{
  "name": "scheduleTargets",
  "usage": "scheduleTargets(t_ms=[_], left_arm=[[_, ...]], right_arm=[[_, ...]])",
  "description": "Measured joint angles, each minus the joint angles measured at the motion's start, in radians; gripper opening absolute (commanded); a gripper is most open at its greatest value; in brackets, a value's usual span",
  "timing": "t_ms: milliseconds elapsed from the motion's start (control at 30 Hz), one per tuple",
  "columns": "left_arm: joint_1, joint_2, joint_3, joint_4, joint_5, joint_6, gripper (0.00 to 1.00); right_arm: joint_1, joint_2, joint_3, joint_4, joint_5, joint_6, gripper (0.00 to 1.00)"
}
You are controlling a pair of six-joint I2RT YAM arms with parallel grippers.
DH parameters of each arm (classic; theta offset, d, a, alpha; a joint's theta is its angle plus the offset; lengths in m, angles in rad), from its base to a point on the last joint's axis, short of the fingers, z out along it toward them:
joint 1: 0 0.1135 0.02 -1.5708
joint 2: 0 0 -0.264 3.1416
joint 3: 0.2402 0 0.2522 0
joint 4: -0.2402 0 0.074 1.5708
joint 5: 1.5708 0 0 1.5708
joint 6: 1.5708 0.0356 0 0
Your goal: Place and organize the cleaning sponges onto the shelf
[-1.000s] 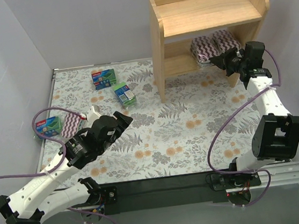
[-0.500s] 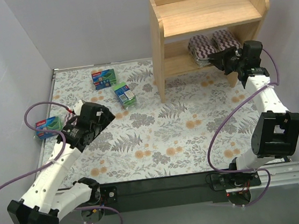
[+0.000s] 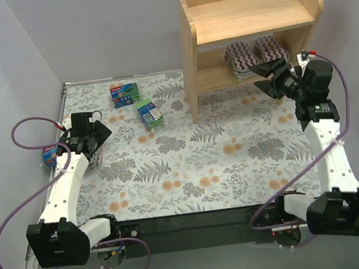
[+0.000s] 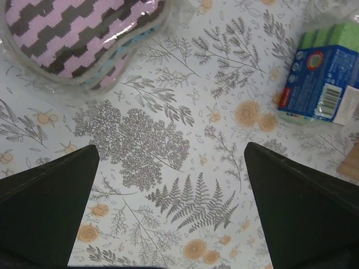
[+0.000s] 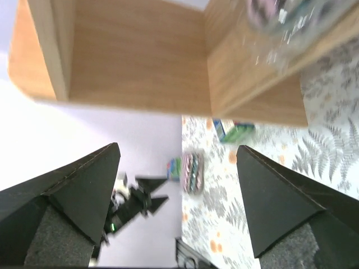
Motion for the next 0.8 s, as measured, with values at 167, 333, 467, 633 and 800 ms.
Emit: scheduleTargets(t_ms=[167,333,467,633,800], left_arm=[[0.128,0.141,0.012,0.048,-0.004,0.057,0.91],[0.276,0.285,0.031,0.124,-0.003,0.107,0.84],[0.302,0.364,0.049,0.193,-0.010,0.139,0.79],[0.301,0.462,0.063,0.259,-0.020,0.163,0.75],[0.305,0.500,0.050,0.298,-0.028,0.154,0.71]], right_arm=[[0.091,-0.188,-0.126,-0.100,-0.020,-0.114,0.78],[0.184,-0.322,-0.269,-0.276,-0.056,-0.280,0.78],[0.203,-0.425,-0.392,-0.391,-0.079,-0.362,0.77],[0.207,-0.498,-0.480,-0.468,-0.084,-0.403,0.77],[0.207,-0.514,-0.487,-0.494,-0.084,-0.418,0.77]])
